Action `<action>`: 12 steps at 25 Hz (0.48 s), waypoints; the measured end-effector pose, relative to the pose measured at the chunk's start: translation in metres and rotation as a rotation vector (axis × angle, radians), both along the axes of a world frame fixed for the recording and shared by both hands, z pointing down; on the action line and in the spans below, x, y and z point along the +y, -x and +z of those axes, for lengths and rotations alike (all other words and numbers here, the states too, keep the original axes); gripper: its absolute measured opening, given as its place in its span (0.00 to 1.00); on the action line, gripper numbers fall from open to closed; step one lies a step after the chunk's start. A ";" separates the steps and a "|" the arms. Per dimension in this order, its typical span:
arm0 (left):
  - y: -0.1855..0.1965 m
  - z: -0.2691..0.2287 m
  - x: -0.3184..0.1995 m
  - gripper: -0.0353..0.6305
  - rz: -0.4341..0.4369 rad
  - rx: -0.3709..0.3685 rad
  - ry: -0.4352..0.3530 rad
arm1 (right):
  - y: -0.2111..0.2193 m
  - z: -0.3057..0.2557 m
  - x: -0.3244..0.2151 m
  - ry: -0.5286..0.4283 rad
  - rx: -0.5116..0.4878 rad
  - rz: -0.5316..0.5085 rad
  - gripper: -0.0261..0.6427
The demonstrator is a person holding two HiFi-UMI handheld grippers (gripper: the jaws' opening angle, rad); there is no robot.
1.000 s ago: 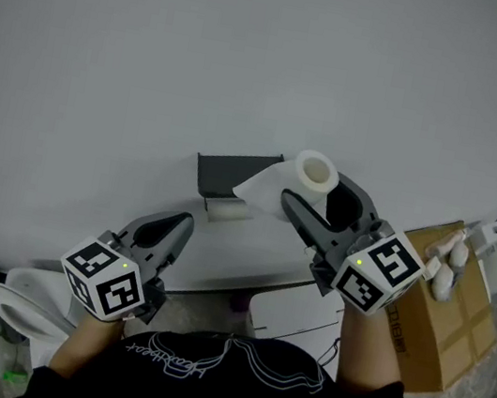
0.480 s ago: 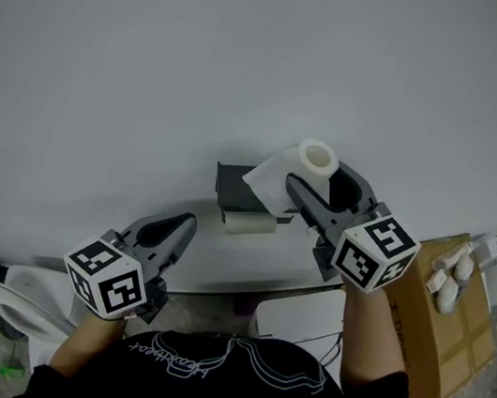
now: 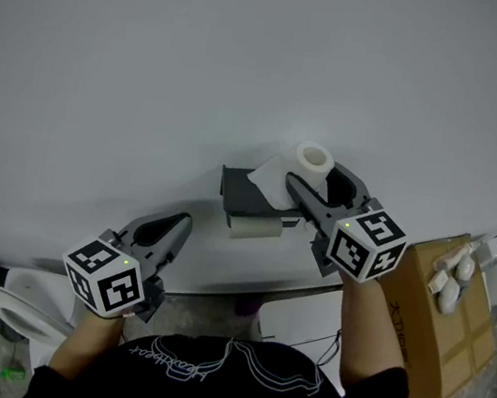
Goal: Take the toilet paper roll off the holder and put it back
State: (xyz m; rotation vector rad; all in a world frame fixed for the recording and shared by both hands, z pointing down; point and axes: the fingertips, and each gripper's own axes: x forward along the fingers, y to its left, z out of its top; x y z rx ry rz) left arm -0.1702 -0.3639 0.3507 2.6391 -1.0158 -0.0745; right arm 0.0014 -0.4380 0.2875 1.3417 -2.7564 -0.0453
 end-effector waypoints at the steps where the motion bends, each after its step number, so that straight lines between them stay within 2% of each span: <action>1: 0.001 0.001 0.000 0.06 -0.002 0.002 0.002 | 0.000 0.000 -0.001 0.000 -0.003 0.001 0.46; 12: 0.009 0.002 0.019 0.06 -0.021 0.010 0.019 | -0.001 -0.004 0.008 -0.005 -0.056 0.010 0.49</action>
